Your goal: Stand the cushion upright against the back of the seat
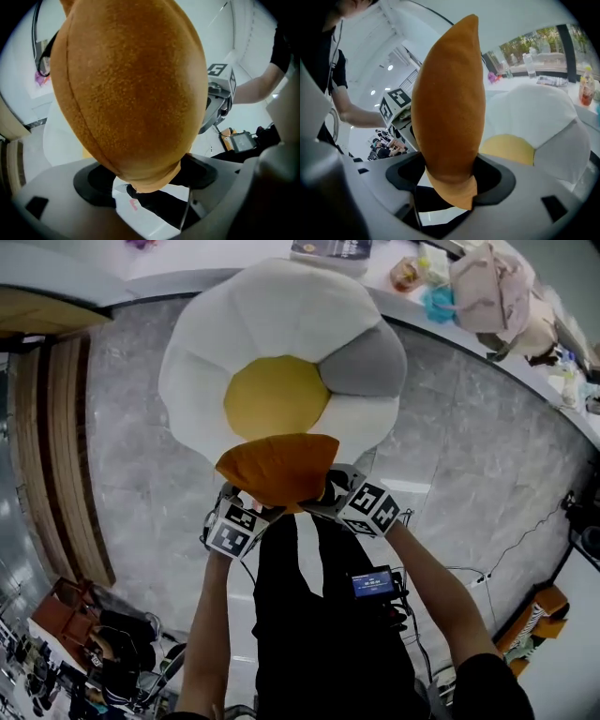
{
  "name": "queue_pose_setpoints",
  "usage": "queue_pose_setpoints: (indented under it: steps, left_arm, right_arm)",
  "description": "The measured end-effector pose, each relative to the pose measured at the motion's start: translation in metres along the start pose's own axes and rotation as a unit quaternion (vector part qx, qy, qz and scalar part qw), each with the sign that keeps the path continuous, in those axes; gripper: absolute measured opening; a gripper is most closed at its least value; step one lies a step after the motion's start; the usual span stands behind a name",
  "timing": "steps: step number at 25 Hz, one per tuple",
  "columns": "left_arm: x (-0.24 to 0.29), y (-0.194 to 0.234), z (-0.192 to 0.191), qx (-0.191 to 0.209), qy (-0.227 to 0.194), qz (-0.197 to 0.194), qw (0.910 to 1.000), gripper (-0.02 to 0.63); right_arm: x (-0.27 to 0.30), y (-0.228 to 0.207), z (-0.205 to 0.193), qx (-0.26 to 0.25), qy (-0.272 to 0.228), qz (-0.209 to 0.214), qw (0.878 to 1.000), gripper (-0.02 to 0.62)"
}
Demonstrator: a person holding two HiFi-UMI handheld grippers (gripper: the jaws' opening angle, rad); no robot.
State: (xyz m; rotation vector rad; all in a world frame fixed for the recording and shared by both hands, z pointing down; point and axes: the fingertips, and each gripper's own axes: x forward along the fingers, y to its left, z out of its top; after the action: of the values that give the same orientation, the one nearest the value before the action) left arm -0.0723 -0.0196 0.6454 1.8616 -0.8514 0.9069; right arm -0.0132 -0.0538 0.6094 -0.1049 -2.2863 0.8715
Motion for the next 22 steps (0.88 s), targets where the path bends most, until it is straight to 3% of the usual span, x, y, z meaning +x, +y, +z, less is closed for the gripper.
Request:
queue_pose_setpoints:
  steps: [5, 10, 14, 22]
  left_arm:
    - [0.064, 0.059, -0.022, 0.006, 0.036, 0.023, 0.9991, 0.428]
    - [0.118, 0.114, -0.012, 0.069, 0.040, 0.076, 0.9939, 0.426]
    - [0.138, 0.153, 0.003, 0.117, 0.025, 0.142, 0.9826, 0.426]
    - [0.177, 0.221, 0.029, 0.140, -0.028, 0.247, 0.9584, 0.428]
  right_arm:
    - [0.064, -0.060, -0.027, -0.014, 0.072, -0.038, 0.997, 0.321]
    - [0.099, -0.125, -0.039, -0.071, 0.098, -0.074, 0.990, 0.321]
    - [0.120, -0.163, -0.035, -0.120, 0.095, -0.122, 0.981, 0.319]
    - [0.148, -0.238, -0.008, -0.220, 0.071, -0.193, 0.954, 0.313]
